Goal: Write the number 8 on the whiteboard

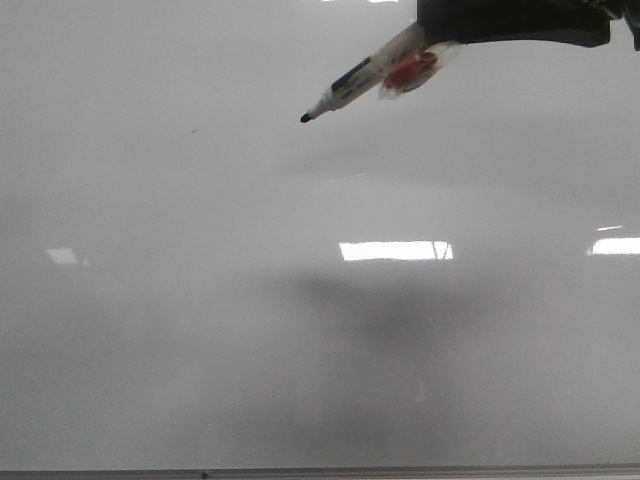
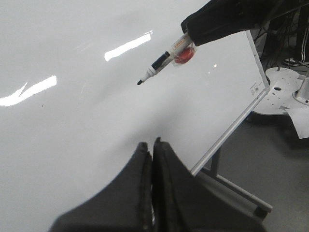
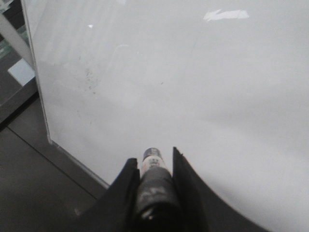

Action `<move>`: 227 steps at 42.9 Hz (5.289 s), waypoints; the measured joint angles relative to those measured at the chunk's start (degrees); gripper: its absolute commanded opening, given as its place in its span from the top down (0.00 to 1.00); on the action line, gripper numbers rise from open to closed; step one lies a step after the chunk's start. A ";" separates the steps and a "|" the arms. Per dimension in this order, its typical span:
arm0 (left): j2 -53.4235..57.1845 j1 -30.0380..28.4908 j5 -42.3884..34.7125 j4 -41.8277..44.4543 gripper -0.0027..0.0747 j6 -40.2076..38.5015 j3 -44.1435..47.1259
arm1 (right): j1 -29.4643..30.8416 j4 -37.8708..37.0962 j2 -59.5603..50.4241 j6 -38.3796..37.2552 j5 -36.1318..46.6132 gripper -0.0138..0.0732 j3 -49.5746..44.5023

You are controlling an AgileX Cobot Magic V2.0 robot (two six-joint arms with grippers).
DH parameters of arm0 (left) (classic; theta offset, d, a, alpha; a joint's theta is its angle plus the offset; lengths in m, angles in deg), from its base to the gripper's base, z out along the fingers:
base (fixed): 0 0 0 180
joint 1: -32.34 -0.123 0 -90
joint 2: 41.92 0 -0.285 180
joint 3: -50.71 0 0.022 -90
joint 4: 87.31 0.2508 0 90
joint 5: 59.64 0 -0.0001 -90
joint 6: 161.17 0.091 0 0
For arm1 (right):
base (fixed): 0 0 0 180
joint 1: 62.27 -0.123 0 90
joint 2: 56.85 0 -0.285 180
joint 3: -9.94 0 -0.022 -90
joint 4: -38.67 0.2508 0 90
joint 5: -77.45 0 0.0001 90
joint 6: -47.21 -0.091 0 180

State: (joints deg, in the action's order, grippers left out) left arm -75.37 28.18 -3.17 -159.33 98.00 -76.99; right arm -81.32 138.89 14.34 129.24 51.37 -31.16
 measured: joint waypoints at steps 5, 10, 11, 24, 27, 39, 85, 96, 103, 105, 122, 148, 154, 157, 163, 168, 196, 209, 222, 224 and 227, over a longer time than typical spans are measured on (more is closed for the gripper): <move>0.98 0.00 0.00 0.00 0.99 0.00 0.00 | 0.00 0.98 2.51 2.09 -0.90 0.91 2.23; 0.98 0.00 0.00 0.00 0.99 0.00 0.00 | 0.00 1.08 8.33 2.75 -4.38 0.91 7.58; 0.98 0.00 0.00 0.00 0.99 0.00 0.00 | 0.00 1.08 9.76 2.84 -4.73 0.91 8.56; 0.98 0.00 0.00 0.00 0.99 0.00 0.02 | 0.00 1.30 22.11 4.22 -4.99 0.91 19.83; 0.98 0.00 0.00 0.00 0.99 0.00 0.02 | 0.00 1.30 24.00 4.42 -4.99 0.91 21.43; 0.98 0.00 0.00 0.00 0.99 0.00 0.02 | 0.00 1.40 29.34 4.65 -4.27 0.91 25.71; 0.98 0.00 0.00 0.00 0.99 0.00 0.02 | 1.03 -1.77 32.21 5.50 -5.03 0.91 16.21; 0.98 0.00 0.00 0.00 0.99 0.00 0.02 | -2.03 1.52 35.99 7.74 -5.01 0.91 18.50; 0.98 0.00 0.00 0.00 0.99 0.00 0.02 | -2.06 1.74 36.79 7.95 -5.49 0.91 20.45; 0.98 0.00 0.00 0.00 0.99 0.00 0.02 | -2.06 1.88 36.78 8.10 -5.89 0.91 21.14; 0.98 0.00 0.00 0.00 0.99 0.00 0.02 | -2.06 2.40 37.80 8.42 -7.83 0.91 24.93; 0.98 0.00 0.00 0.00 0.99 0.00 0.02 | 0.50 2.54 30.65 9.38 -2.75 0.91 25.87; 0.98 0.00 0.00 0.00 0.99 0.00 0.02 | 0.39 2.53 30.61 9.74 -2.75 0.91 27.96; 0.98 0.00 0.00 0.00 0.99 0.00 0.02 | -0.68 2.53 31.21 9.83 -2.38 0.91 29.57; 0.98 0.00 0.00 0.00 0.99 0.00 0.02 | -3.02 2.65 32.84 9.96 -2.21 0.91 31.75; 0.98 0.00 0.00 -0.45 0.99 0.00 0.02 | -3.41 1.80 30.57 9.96 -5.56 0.91 31.75; -8.88 0.56 11.31 4.01 0.49 -1.90 -14.80 | -3.41 -40.88 15.28 -8.68 -42.11 0.91 34.24; -9.42 5.76 12.35 9.12 0.49 -4.74 -14.91 | -11.98 -40.63 15.15 -8.81 -38.62 0.91 35.09; -9.42 10.87 13.13 10.99 0.55 -7.22 -15.00 | -21.07 -40.61 17.29 -10.95 -35.88 0.91 41.27; -9.42 11.00 13.16 11.14 0.57 -7.47 -15.00 | -22.04 -40.51 17.81 -11.19 -35.88 0.91 41.95; -9.42 11.00 13.26 11.26 0.59 -7.57 -15.00 | -23.41 -40.51 18.45 -11.45 -35.48 0.91 42.45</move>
State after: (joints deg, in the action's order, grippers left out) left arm -84.79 39.18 10.10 -148.07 90.43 -91.99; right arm -104.73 98.38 32.79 117.80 15.90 11.29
